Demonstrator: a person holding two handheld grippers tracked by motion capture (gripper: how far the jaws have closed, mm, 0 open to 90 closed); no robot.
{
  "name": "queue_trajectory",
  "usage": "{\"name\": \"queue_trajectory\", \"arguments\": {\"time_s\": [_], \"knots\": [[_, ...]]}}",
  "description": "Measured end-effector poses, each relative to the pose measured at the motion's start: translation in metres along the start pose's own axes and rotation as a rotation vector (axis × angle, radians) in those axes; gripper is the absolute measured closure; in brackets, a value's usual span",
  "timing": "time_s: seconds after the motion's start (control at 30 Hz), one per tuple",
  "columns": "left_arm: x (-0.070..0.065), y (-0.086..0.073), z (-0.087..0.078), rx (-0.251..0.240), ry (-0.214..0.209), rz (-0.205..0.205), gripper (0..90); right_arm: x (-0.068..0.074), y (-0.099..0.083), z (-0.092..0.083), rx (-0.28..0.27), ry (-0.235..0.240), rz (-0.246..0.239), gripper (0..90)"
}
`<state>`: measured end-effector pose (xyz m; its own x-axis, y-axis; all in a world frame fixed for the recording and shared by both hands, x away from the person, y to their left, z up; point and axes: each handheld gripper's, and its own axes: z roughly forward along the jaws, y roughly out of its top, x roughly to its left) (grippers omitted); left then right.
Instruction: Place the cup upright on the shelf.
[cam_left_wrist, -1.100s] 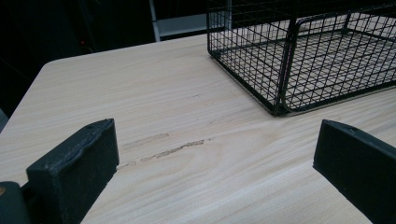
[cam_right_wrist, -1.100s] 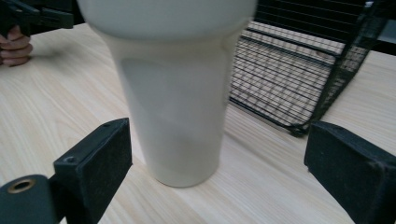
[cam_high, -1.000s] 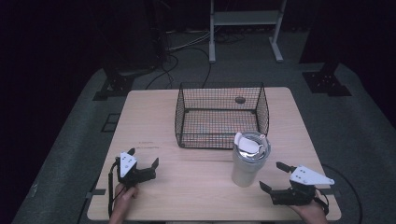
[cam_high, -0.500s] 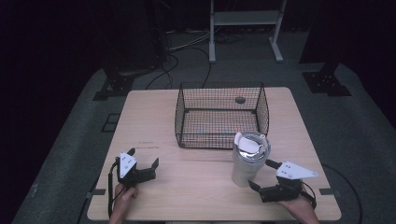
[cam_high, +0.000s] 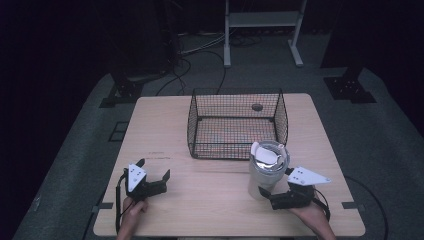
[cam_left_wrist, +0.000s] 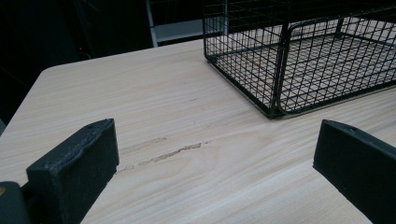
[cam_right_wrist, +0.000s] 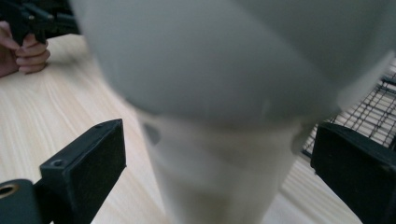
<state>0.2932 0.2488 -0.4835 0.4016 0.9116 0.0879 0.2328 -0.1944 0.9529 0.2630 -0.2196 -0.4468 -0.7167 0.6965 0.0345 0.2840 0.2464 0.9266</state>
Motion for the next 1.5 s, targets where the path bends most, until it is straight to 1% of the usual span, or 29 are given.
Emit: {"name": "queue_trajectory", "arguments": {"time_s": [0.03, 0.13, 0.17, 0.23, 0.4, 0.73, 1.03, 1.2, 1.27, 1.33, 1.43, 1.5], "knots": [[0.000, 0.000, 0.000, 0.000, -0.002, 0.000, 0.0, 0.000, 0.001, 0.002, -0.016, 0.006, 0.006, 2.9], [0.000, 0.000, 0.000, -0.002, -0.002, 0.000, 0.0, 0.001, 0.002, 0.004, -0.021, -0.005, 0.000, 3.0], [0.000, 0.000, 0.000, -0.004, -0.002, 0.002, 0.0, 0.001, 0.001, 0.007, -0.039, -0.005, 0.005, 3.0], [0.000, 0.000, 0.000, -0.004, -0.002, 0.001, 0.0, 0.001, 0.001, 0.009, -0.054, -0.008, 0.014, 3.0], [0.000, 0.000, 0.000, -0.005, -0.004, 0.004, 0.0, 0.003, 0.000, 0.014, -0.084, -0.023, 0.009, 3.2], [0.000, 0.000, 0.000, -0.007, -0.006, 0.004, 0.0, 0.002, 0.000, 0.016, -0.104, -0.033, 0.004, 7.1], [0.000, 0.000, -0.001, -0.013, -0.008, 0.004, 0.0, 0.004, 0.002, 0.015, -0.101, -0.043, -0.018, 8.1], [0.000, 0.000, -0.001, -0.013, -0.007, 0.004, 0.0, 0.005, 0.004, 0.016, -0.089, -0.034, -0.045, 8.1], [0.000, 0.000, -0.001, -0.013, -0.005, 0.005, 0.0, 0.005, 0.005, 0.016, -0.087, -0.028, -0.045, 8.1], [0.000, -0.001, -0.001, -0.014, -0.005, 0.005, 0.0, 0.005, 0.007, 0.017, -0.086, -0.017, -0.033, 8.1], [0.000, -0.001, -0.001, -0.016, -0.007, 0.005, 0.0, 0.006, 0.012, 0.016, -0.103, -0.009, -0.037, 8.2], [-0.001, -0.001, -0.001, -0.015, -0.007, 0.007, 0.0, 0.006, 0.017, 0.015, -0.121, 0.007, -0.030, 8.2]]}}
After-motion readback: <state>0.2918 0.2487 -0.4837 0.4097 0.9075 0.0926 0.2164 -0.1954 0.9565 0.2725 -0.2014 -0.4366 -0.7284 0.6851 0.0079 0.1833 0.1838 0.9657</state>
